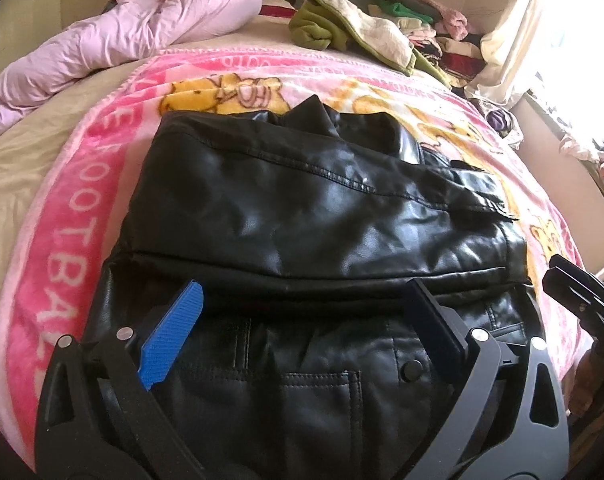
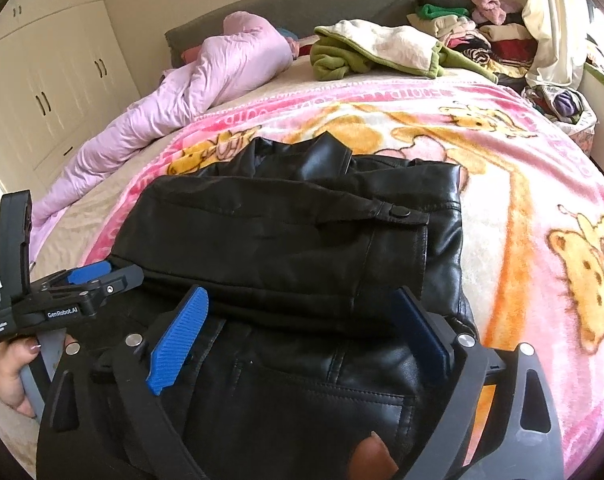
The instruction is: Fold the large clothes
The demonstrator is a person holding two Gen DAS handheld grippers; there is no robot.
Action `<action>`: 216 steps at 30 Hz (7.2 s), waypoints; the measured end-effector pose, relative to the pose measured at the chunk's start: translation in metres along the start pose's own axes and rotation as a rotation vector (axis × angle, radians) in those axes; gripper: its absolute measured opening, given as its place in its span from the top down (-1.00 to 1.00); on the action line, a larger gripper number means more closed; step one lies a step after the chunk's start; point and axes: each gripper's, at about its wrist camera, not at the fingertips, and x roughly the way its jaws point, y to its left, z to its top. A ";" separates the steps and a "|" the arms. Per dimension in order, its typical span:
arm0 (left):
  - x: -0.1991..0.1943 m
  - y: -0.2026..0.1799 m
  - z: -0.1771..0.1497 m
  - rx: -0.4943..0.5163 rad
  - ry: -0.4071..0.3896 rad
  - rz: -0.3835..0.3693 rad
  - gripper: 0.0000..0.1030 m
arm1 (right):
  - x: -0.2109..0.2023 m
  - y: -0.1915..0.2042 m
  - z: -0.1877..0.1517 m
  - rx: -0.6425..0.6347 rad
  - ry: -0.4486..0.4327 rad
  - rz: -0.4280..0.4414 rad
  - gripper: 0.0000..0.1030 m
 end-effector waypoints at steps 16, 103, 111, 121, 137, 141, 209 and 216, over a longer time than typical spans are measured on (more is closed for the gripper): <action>-0.040 -0.004 -0.005 0.011 -0.063 0.004 -0.82 | -0.031 0.006 0.000 -0.005 -0.062 -0.005 -0.86; -0.078 0.130 -0.162 -0.199 0.186 -0.150 -0.67 | -0.081 -0.047 -0.185 -0.017 0.367 0.066 -0.83; -0.080 0.140 -0.161 -0.216 0.190 -0.187 -0.20 | -0.065 -0.055 -0.213 -0.019 0.432 0.137 -0.48; -0.099 0.129 -0.150 -0.183 0.136 -0.232 0.84 | -0.095 -0.058 -0.204 -0.079 0.342 0.176 0.62; -0.181 0.078 -0.118 -0.091 -0.061 -0.345 0.90 | -0.212 -0.086 -0.136 0.047 -0.056 0.400 0.84; -0.188 0.069 -0.111 -0.085 -0.084 -0.365 0.89 | -0.236 -0.106 -0.132 0.077 -0.119 0.420 0.84; 0.006 0.089 0.050 -0.095 -0.005 0.012 -0.01 | -0.013 -0.141 0.062 0.125 -0.122 -0.030 -0.18; 0.034 0.083 0.059 -0.013 0.004 0.087 0.68 | 0.037 -0.115 0.057 -0.105 -0.020 -0.129 -0.18</action>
